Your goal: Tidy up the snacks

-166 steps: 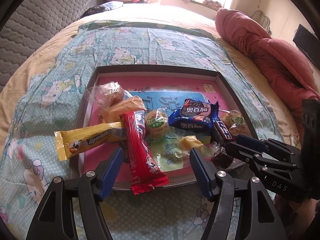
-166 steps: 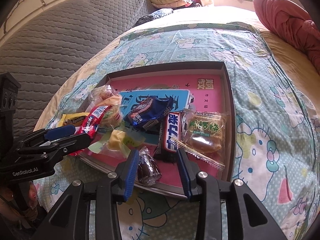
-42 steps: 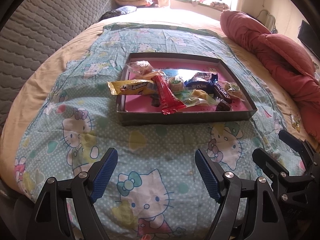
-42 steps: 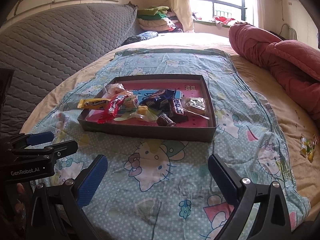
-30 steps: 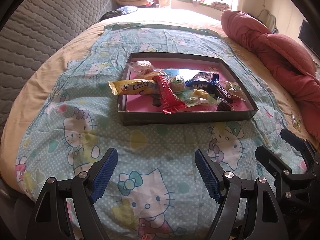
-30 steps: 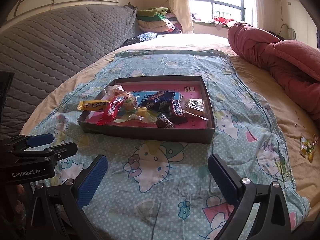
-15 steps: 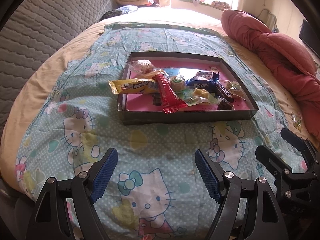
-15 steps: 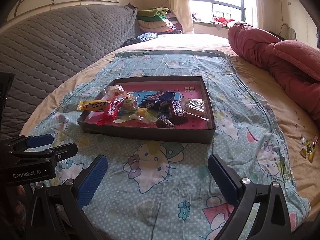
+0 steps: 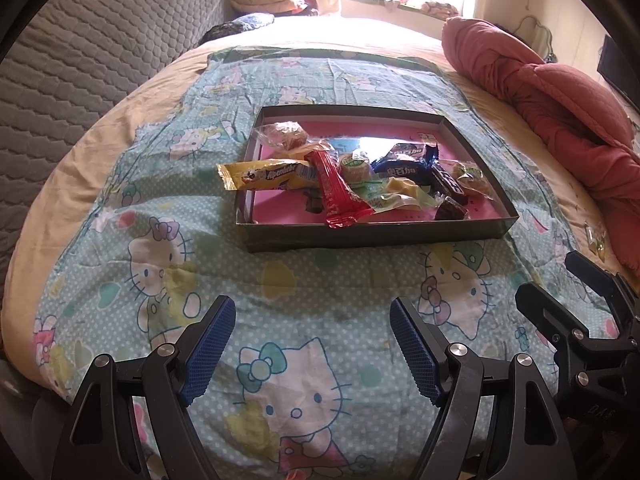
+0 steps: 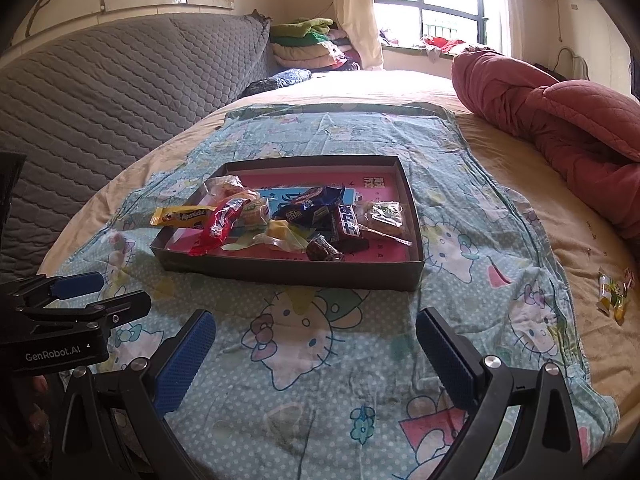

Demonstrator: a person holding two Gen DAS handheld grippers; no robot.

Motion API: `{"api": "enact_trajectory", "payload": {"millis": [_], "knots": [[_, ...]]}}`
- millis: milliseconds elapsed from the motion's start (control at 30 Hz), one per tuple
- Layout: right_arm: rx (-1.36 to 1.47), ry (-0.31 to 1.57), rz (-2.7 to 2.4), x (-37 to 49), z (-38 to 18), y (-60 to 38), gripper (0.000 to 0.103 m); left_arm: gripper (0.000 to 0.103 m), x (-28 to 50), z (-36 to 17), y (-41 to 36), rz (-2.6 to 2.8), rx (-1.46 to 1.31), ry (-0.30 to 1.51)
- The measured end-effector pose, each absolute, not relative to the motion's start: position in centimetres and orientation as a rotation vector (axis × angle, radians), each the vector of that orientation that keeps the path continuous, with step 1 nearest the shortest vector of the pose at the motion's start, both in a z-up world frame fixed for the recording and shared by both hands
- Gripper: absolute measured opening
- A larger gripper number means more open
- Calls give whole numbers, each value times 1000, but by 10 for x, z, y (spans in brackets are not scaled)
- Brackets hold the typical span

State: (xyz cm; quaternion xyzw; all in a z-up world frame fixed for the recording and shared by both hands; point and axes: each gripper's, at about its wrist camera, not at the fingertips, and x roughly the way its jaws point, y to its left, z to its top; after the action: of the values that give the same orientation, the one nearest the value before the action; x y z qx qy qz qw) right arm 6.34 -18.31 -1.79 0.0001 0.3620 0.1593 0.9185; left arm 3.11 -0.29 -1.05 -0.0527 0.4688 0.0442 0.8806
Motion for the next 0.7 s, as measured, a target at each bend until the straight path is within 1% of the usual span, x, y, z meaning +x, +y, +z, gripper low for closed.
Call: {"api": "enact_trajectory", "payload": {"millis": [700], "knots": [[-10,746,322,63,-20,-182,101,81,31,-9,-7,78,-95,967]]}}
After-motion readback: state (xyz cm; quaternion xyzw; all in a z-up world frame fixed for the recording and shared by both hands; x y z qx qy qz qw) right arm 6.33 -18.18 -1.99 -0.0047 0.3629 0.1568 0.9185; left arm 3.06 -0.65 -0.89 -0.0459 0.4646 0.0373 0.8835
